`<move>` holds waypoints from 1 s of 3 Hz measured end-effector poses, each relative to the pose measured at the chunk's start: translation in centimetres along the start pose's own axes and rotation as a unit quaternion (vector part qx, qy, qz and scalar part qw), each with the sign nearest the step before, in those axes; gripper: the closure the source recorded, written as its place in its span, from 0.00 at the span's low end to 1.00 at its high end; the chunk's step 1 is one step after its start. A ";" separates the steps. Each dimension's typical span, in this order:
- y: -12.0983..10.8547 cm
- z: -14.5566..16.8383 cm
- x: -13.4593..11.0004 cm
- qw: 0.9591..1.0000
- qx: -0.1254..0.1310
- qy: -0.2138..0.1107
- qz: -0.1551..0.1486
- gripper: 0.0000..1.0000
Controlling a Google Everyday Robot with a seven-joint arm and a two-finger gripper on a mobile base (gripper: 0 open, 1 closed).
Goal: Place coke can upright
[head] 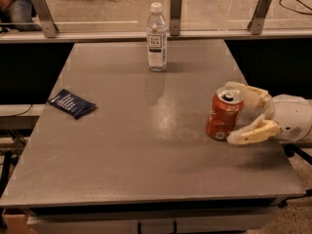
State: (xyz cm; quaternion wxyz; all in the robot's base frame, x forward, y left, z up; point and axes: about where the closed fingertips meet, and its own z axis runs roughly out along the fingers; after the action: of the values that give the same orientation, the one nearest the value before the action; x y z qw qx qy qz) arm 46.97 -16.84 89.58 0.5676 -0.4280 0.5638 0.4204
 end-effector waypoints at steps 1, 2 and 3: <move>0.1 -2.8 -0.8 0.999 0.006 0.030 -0.026 0.00; -0.7 -8.1 -2.7 0.995 0.039 0.078 -0.054 0.00; -2.6 -14.9 -7.2 0.982 0.113 0.125 -0.087 0.00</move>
Offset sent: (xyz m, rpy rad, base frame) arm -0.0230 -0.1722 0.0602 -0.3267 -0.1059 -0.2074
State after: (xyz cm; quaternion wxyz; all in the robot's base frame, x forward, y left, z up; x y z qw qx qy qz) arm 45.18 -31.81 96.86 0.5717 -0.4578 0.6348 0.2465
